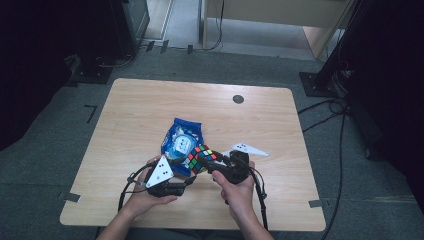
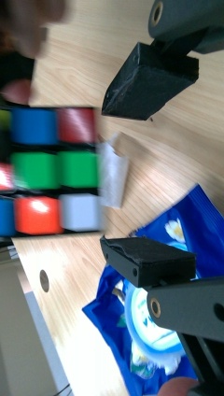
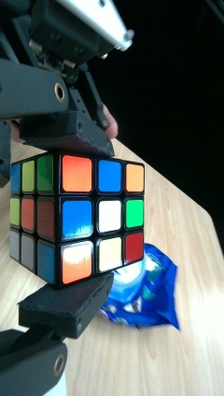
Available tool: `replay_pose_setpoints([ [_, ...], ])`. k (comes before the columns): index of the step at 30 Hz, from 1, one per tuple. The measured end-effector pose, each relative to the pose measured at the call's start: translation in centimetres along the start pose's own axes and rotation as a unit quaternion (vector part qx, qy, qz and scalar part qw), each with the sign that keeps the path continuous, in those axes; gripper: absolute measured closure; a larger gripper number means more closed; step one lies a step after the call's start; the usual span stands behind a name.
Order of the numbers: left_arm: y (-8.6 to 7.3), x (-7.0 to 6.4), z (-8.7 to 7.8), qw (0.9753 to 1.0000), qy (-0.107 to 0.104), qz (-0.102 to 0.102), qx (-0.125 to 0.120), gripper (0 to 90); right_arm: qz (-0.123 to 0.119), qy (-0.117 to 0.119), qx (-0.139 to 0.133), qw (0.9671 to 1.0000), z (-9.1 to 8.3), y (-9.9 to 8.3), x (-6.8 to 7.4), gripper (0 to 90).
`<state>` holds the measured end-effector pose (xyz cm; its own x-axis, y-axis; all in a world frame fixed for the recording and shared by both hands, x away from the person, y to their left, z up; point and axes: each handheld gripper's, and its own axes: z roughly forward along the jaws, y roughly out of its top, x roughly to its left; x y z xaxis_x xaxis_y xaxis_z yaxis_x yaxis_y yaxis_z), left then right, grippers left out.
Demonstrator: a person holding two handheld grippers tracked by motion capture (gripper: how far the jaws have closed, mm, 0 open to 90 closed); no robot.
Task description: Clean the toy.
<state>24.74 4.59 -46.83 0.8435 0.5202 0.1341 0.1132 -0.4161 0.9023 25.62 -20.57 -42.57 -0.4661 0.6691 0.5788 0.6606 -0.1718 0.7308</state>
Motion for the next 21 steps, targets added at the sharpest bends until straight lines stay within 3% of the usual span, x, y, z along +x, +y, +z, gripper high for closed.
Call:
replay_pose_setpoints([
  [2,-0.1,0.2,0.0,0.9999,0.012,0.006,0.004,35.2,-0.004,0.006,0.009,0.9999,-0.4,0.4,0.0,34.4],
  [5,0.0,0.2,-0.2,1.0000,0.002,0.006,-0.007,35.0,-0.016,0.011,0.029,0.9994,-0.1,0.3,0.1,34.4],
  [7,0.2,0.0,-0.3,0.9997,-0.019,0.015,-0.006,32.9,-0.021,0.016,0.043,0.9987,0.3,0.0,0.4,34.4],
  [9,0.2,-0.2,-0.2,0.9996,-0.019,0.021,-0.003,30.8,-0.021,0.018,0.046,0.9986,0.6,-0.2,0.6,34.4],
  [16,0.3,-0.8,0.0,0.9993,0.007,0.037,0.000,21.8,-0.023,0.017,0.055,0.9981,0.8,-0.3,0.9,34.3],
  [21,0.6,-1.3,0.3,0.9991,0.009,0.042,-0.003,14.5,-0.017,0.022,0.068,0.9973,1.1,-0.4,0.8,34.2],
])
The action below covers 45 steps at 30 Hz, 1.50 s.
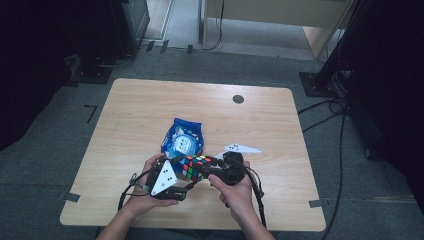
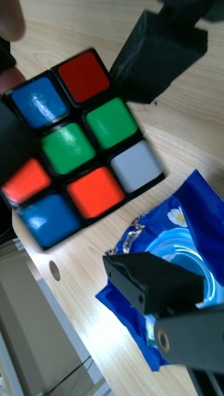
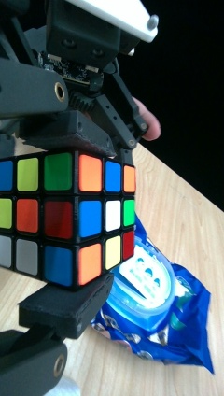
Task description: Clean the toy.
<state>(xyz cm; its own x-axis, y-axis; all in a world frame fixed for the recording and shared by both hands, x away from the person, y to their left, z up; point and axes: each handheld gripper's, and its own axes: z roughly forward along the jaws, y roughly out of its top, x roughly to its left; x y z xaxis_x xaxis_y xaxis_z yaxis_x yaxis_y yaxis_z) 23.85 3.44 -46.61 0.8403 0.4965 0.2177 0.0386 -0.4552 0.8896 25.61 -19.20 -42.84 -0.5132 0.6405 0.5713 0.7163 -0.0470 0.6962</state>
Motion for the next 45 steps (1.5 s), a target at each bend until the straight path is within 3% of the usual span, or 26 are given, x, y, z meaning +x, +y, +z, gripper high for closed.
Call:
replay_pose_setpoints([
  [14,0.2,-1.2,0.1,0.9994,0.001,0.033,-0.013,15.7,-0.005,-0.008,0.027,0.9996,0.6,-0.3,0.2,34.3],
  [20,0.0,-1.5,0.1,0.9989,-0.004,0.044,-0.014,23.3,-0.002,-0.012,0.034,0.9994,0.7,-0.4,0.2,34.2],
  [22,-0.1,-1.7,0.2,0.9982,0.002,0.060,-0.010,27.5,-0.001,-0.011,0.031,0.9995,0.6,-0.3,0.1,34.1],
  [26,0.1,-2.0,0.2,0.9979,-0.002,0.063,-0.017,33.9,-0.002,-0.008,0.038,0.9992,0.8,-0.4,0.1,34.0],
  [28,0.1,-1.9,0.2,0.9981,-0.006,0.060,-0.015,33.9,-0.003,-0.009,0.039,0.9992,0.9,-0.4,0.1,34.0],
  [30,0.0,-1.7,0.2,0.9983,0.004,0.058,-0.011,33.9,-0.002,-0.006,0.043,0.9991,1.0,-0.4,0.0,33.8],
  [33,0.0,-1.2,0.0,0.9990,0.013,0.039,-0.017,33.9,-0.010,-0.006,0.056,0.9984,1.1,-0.6,0.1,33.5],
  [38,-0.1,-1.0,0.1,0.9996,0.008,0.023,-0.012,33.7,-0.020,-0.015,0.053,0.9983,1.3,-0.8,0.4,34.0],
  [40,-0.1,-1.2,0.4,0.9995,0.016,0.025,-0.003,33.3,-0.024,-0.026,0.055,0.9978,1.4,-0.9,0.5,34.1],
  [45,-0.1,-1.2,0.3,0.9993,0.022,0.030,-0.009,33.8,-0.027,-0.011,0.063,0.9976,1.5,-0.9,0.5,33.6],
])
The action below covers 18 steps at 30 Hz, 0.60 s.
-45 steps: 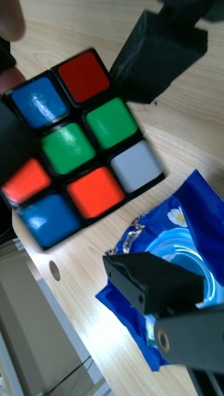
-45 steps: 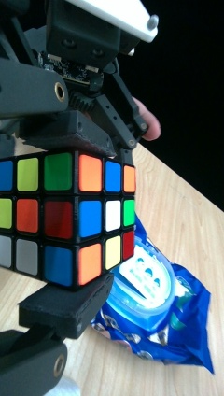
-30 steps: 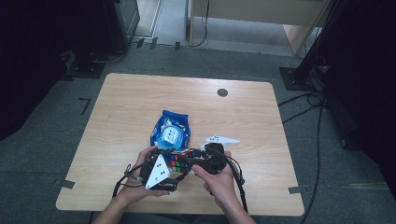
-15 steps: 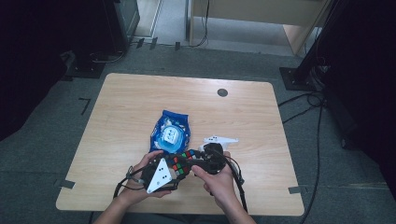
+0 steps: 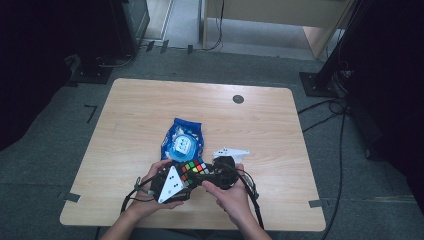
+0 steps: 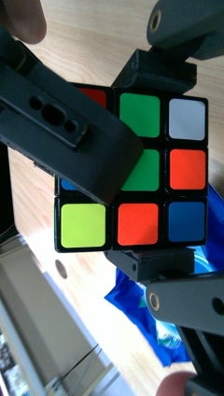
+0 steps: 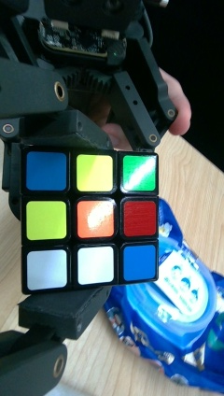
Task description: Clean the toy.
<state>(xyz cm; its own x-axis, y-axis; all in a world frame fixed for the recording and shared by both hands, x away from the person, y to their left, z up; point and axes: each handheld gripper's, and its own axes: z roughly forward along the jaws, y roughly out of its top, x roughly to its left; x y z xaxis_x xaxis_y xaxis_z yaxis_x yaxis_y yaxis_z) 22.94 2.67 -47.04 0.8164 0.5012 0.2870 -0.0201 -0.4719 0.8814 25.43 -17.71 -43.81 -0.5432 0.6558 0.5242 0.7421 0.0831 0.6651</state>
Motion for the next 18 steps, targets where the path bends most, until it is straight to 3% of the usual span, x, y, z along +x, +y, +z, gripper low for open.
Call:
replay_pose_setpoints([
  [4,-0.3,1.2,-0.3,0.9996,0.016,-0.021,0.008,33.8,-0.011,0.031,-0.034,0.9989,-1.8,0.8,-0.7,32.9],
  [6,-0.7,1.9,-0.4,0.9989,0.020,-0.041,0.012,33.8,-0.014,0.024,-0.059,0.9979,-3.0,1.2,-1.3,33.0],
  [8,-0.8,2.4,-0.5,0.9979,0.024,-0.058,0.014,33.8,-0.021,-0.019,-0.075,0.9968,-3.5,1.0,-2.2,33.1],
  [11,-0.8,2.5,-0.5,0.9975,0.020,-0.067,0.012,33.8,-0.036,-0.116,-0.066,0.9904,-2.5,0.2,-4.1,34.4],
  [12,-0.8,2.5,-0.6,0.9976,0.019,-0.065,0.012,33.8,-0.047,-0.147,-0.061,0.9862,-1.9,-0.2,-5.1,34.7],
  [13,-0.8,2.5,-0.6,0.9976,0.017,-0.066,0.010,33.7,-0.064,-0.182,-0.055,0.9796,-1.3,-0.6,-6.0,35.1],
  [15,-0.7,2.6,-0.8,0.9975,0.012,-0.069,0.005,33.7,-0.078,-0.208,-0.041,0.9742,-0.7,-0.9,-7.2,35.3],
  [17,-0.7,2.7,-0.9,0.9971,0.011,-0.075,0.004,33.7,-0.067,-0.200,-0.032,0.9769,-0.3,-1.2,-8.3,36.3],
  [18,-0.7,2.7,-0.9,0.9967,0.010,-0.080,0.004,33.7,-0.067,-0.203,-0.025,0.9766,-0.2,-1.3,-8.8,38.2],
])
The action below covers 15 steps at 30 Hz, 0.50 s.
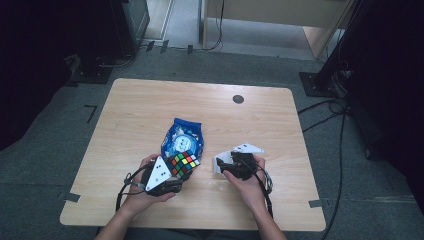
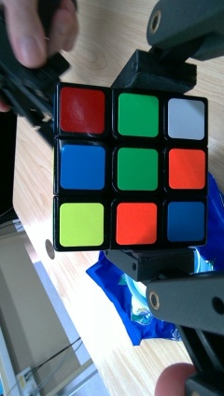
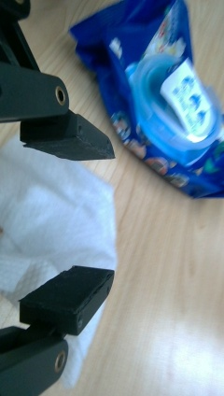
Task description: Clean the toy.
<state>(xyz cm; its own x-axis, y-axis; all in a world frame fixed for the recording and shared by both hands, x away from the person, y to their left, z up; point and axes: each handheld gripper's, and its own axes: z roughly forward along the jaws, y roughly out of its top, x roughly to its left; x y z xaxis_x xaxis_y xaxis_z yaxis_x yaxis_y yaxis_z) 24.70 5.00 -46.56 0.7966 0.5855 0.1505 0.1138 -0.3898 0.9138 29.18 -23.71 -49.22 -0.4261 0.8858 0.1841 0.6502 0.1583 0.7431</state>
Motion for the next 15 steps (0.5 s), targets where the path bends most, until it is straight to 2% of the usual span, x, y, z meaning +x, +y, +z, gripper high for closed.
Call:
replay_pose_setpoints([
  [2,0.0,0.2,0.0,0.9999,-0.008,-0.010,0.002,33.7,-0.010,-0.008,0.011,0.9999,0.6,-0.3,-0.4,38.4],
  [5,-0.1,0.3,0.0,0.9999,-0.005,-0.015,0.002,33.7,-0.007,-0.007,0.031,0.9995,1.5,-0.8,-0.8,38.9],
  [8,-0.1,0.8,-0.2,0.9997,-0.002,-0.026,-0.002,33.7,-0.022,-0.018,0.031,0.9991,1.7,-1.2,-0.7,42.1],
  [10,-0.1,1.0,-0.3,0.9993,-0.005,-0.036,-0.007,33.7,-0.041,-0.030,0.030,0.9983,1.7,-1.3,-0.6,47.4],
  [12,-0.1,1.1,-0.4,0.9992,-0.005,-0.039,-0.008,33.7,-0.042,-0.040,0.024,0.9980,1.7,-1.4,-0.6,53.5],
  [15,-0.1,1.0,-0.4,0.9993,-0.005,-0.036,-0.011,33.7,-0.033,-0.045,0.016,0.9983,1.5,-1.6,-0.9,70.8],
])
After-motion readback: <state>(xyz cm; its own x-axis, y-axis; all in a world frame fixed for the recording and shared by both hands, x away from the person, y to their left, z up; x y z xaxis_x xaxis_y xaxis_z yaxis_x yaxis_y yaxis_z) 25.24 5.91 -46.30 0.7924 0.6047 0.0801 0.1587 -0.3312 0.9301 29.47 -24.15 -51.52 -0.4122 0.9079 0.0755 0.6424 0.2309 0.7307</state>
